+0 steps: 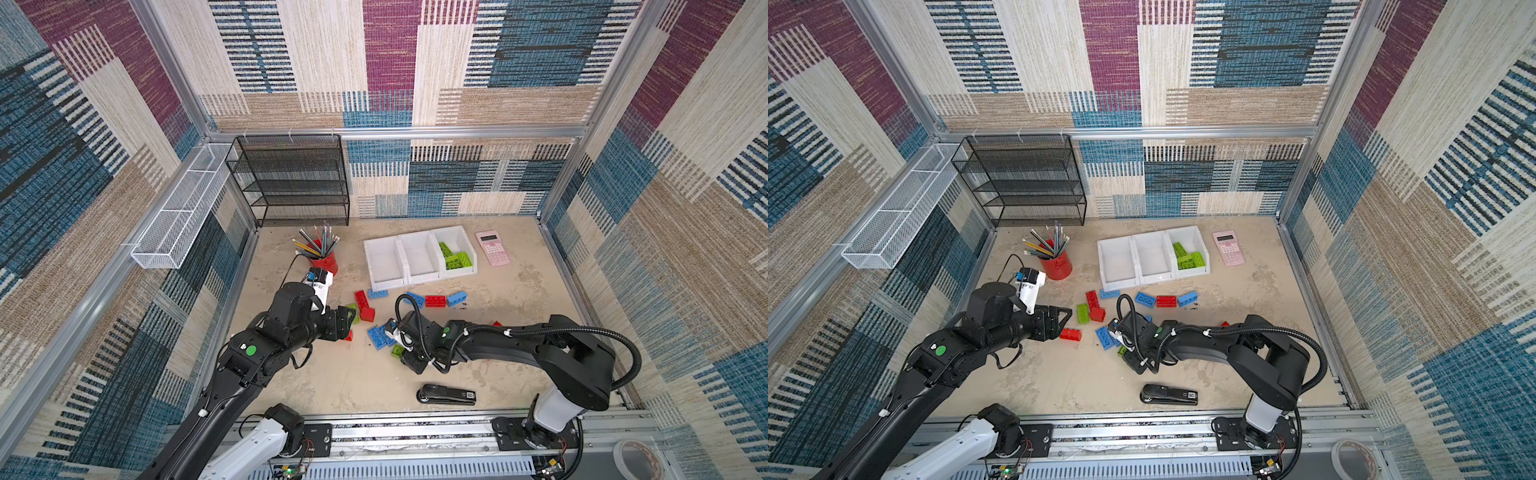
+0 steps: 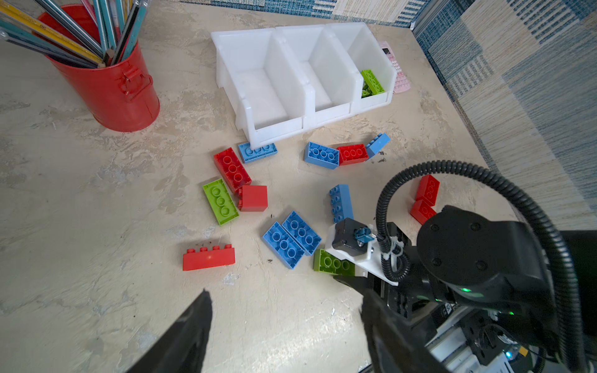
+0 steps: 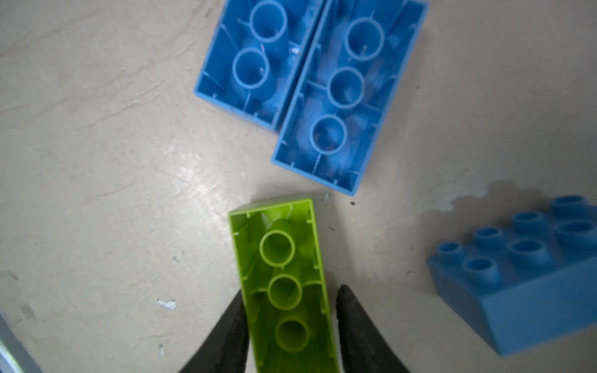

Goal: Sort the legos into containers by color
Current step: 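Lift the brick with the right gripper and carry it over the bin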

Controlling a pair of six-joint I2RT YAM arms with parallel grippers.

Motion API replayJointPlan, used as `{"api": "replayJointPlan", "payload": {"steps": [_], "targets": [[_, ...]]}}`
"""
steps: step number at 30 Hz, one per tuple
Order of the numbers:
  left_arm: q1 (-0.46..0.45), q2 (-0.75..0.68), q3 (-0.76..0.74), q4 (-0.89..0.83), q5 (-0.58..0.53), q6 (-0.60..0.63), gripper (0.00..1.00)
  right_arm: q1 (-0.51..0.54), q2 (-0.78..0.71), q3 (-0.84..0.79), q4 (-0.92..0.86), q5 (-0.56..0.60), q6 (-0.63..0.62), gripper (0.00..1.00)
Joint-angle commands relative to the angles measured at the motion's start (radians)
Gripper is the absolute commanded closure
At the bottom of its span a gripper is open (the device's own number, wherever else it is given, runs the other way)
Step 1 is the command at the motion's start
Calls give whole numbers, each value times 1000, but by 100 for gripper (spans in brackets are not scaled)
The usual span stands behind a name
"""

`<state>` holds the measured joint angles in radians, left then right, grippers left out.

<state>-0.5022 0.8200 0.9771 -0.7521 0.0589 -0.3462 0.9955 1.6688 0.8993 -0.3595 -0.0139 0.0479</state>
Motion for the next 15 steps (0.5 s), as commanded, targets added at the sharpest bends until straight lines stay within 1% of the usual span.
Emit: {"api": "replayJointPlan", "payload": {"steps": [1, 5, 9, 12, 15], "targets": [[4, 7, 3, -12, -2, 21, 26, 0, -14, -3, 30, 37, 23, 58], [6, 11, 9, -26, -3, 22, 25, 0, -43, -1, 29, 69, 39, 62], [8, 17, 17, -33, -3, 28, 26, -5, -90, 24, 11, 90, 59, 63], [10, 24, 20, -37, 0, 29, 26, -26, -123, 47, -8, 89, 81, 63], [10, 23, 21, -42, 17, 22, 26, -66, -158, 69, -25, 52, 102, 64]]}}
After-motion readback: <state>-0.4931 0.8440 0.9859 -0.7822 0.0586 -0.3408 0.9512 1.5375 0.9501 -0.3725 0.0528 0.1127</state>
